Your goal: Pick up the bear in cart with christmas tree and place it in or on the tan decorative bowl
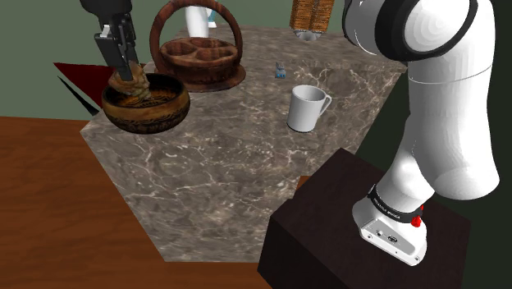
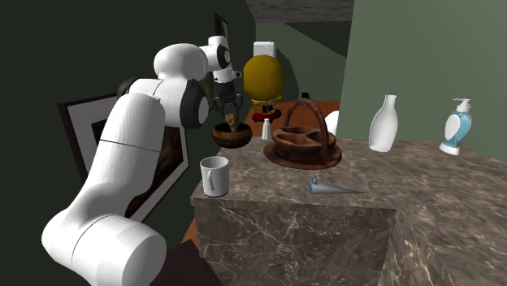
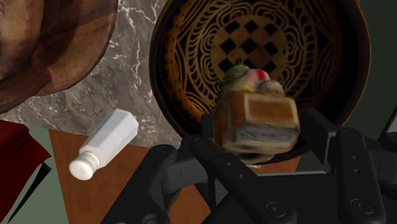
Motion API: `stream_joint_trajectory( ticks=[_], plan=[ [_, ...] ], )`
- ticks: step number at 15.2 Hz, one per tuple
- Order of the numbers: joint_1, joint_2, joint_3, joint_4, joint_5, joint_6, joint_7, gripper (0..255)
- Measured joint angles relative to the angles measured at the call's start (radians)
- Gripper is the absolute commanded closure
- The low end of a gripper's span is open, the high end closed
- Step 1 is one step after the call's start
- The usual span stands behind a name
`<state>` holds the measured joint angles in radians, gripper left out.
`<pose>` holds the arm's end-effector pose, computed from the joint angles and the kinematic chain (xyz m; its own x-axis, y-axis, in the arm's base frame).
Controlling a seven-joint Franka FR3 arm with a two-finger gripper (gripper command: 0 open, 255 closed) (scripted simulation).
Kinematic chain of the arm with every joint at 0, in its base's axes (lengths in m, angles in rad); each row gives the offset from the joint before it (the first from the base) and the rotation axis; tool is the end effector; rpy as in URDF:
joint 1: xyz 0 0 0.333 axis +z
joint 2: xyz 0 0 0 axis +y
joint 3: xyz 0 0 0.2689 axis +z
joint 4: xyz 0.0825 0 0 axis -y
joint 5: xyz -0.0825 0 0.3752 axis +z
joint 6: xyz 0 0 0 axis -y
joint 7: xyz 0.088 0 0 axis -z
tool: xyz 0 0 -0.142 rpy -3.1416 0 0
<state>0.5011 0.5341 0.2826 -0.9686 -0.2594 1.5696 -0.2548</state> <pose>0.5341 0.4101 0.5041 0.5504 0.8333 0.0516 0.8232 -0.5520 0.1331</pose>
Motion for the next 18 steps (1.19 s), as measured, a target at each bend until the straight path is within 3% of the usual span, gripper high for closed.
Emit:
stream_joint_trajectory(
  ticks=[3,9,10,16,18],
  plan=[
    [-0.010,-0.022,0.002,-0.070,0.004,0.048,0.008,255],
    [-0.014,-0.027,0.002,-0.085,0.006,0.058,0.008,255],
    [-0.014,-0.027,0.002,-0.085,0.006,0.058,0.008,0],
    [-0.014,-0.027,0.002,-0.086,0.006,0.058,0.008,0],
    [0.001,-0.010,0.002,-0.016,0.001,0.008,0.005,0]
  ],
)
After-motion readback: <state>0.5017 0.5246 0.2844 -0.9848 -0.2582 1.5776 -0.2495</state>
